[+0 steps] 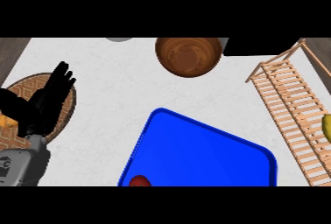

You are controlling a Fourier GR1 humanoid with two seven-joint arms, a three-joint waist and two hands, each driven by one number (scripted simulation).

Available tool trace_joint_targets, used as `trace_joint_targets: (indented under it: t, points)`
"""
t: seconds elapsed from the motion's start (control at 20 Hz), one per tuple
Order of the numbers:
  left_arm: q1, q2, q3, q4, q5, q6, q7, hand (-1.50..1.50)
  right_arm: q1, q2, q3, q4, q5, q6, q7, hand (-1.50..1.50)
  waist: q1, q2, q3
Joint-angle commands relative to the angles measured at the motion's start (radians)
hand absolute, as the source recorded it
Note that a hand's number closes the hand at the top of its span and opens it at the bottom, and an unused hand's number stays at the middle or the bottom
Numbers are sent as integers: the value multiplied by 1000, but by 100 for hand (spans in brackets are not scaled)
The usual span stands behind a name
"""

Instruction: Pick the lemon from the tray and place it in the tiered shelf

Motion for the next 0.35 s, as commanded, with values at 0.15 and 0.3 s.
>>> trace_joint_targets:
  t: [0.15,0.3]
  points:
    - [16,-19,8,4,-6,-25,-23,0,169,-34,-142,106,-79,210,-201,-150,13,4,0]
    - [31,5,24,-38,6,-47,4,0,222,-64,-160,97,-124,255,-201,-150,17,3,0]
